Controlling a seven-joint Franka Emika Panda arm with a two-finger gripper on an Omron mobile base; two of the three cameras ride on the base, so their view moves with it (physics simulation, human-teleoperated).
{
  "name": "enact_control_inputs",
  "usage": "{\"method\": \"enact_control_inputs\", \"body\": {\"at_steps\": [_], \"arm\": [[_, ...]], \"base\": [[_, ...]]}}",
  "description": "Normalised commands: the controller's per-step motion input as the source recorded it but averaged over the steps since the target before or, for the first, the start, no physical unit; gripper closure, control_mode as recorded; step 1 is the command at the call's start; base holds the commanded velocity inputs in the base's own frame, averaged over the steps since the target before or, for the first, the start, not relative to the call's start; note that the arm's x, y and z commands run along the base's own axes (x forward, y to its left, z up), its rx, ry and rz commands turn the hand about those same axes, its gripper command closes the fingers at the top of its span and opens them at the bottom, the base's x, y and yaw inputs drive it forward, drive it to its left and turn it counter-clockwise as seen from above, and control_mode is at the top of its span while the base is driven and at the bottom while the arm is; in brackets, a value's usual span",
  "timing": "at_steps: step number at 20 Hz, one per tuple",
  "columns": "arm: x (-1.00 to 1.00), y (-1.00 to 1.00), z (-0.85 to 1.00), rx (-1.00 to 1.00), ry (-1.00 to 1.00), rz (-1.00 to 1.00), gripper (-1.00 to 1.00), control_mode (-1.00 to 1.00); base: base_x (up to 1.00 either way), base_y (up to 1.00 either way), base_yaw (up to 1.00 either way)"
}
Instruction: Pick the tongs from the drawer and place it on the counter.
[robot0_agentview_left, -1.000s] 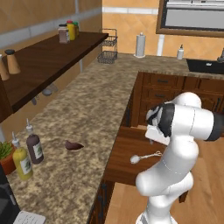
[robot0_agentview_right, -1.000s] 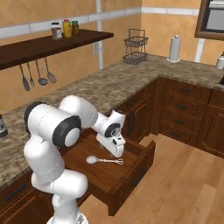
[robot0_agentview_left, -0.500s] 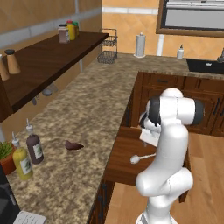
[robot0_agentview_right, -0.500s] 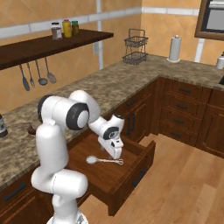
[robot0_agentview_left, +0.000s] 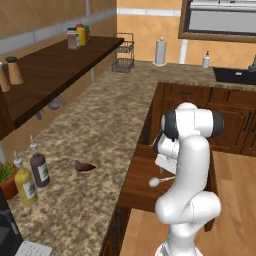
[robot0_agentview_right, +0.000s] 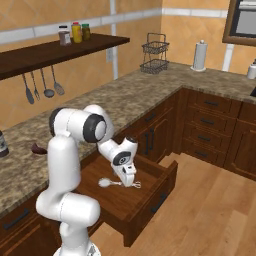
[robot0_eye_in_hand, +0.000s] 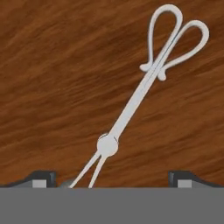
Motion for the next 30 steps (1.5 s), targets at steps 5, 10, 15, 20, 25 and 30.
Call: {"method": "enact_control_inputs", "body": {"at_steps": [5, 10, 15, 20, 25, 30], "arm": [[0.21, 0.03, -0.48, -0.01, 0.00, -0.13, -1.00, -1.00], [0.12, 0.00, -0.57, 0.00, 0.00, -0.11, -1.00, -1.00], [0.00, 0.00, -0.26, 0.00, 0.00, -0.07, 1.00, -1.00], [-0.03, 0.00, -0.05, 0.00, 0.03, 0.00, 1.00, -1.00], [-0.20, -0.23, 0.36, 0.01, 0.00, 0.00, 1.00, -1.00], [-0.12, -0.57, 1.00, 0.12, 0.00, 0.00, 1.00, -1.00]], "base": [[0.00, 0.00, 0.00], [0.00, 0.00, 0.00], [0.00, 0.00, 0.00], [0.00, 0.00, 0.00], [0.00, 0.00, 0.00], [0.00, 0.00, 0.00]]}}
